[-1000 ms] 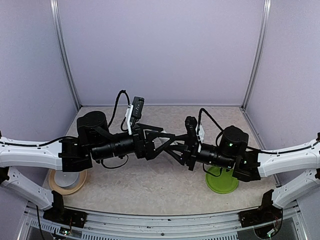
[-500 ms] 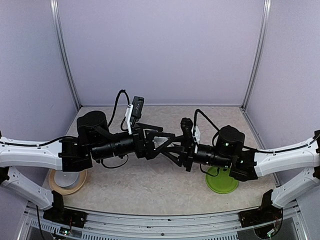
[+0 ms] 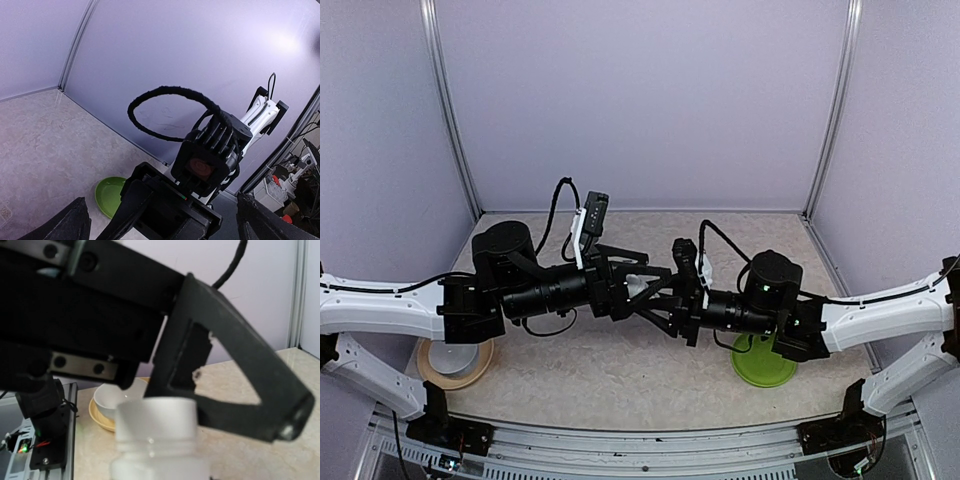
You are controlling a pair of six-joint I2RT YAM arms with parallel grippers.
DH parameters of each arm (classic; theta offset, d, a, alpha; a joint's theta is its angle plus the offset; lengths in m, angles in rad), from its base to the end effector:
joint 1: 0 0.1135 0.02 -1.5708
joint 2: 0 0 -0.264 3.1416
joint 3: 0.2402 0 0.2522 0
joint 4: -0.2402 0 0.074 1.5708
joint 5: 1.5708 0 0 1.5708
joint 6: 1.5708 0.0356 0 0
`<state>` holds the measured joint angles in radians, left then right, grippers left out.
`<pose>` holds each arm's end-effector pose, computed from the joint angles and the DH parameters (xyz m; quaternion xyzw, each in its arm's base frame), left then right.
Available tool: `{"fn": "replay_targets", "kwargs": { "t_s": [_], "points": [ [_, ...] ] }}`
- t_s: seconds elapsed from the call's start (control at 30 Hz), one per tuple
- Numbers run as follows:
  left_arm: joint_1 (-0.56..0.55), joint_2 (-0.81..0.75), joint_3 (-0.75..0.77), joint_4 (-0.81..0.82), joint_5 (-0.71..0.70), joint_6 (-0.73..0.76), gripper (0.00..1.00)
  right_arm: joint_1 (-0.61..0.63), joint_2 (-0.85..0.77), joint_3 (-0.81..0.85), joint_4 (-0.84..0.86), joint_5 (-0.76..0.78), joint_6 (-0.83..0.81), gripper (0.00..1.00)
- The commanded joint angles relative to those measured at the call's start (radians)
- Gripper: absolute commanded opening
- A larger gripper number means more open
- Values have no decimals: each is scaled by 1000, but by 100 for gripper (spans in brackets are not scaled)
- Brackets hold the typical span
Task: Sort the pills into containers
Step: Screw the lid of the pill bottle onto the pill bottle.
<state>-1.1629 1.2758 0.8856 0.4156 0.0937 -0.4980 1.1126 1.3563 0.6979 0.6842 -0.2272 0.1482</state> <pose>0.1167 -0.2786 0.3312 0.2593 0.6482 -0.5501 0.4583 0.1268 0.2752 0.2718 -0.3935 0.5767 0.4833 0.5282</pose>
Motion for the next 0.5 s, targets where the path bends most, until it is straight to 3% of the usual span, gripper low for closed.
{"fn": "replay_targets", "kwargs": {
  "t_s": [0.0, 0.47],
  "points": [
    [-18, -20, 23, 12, -3, 22, 99, 7, -12, 17, 11, 7, 13, 10],
    [-11, -75, 14, -81, -118, 46, 99, 8, -136, 15, -116, 144, -12, 11]
  ]
}}
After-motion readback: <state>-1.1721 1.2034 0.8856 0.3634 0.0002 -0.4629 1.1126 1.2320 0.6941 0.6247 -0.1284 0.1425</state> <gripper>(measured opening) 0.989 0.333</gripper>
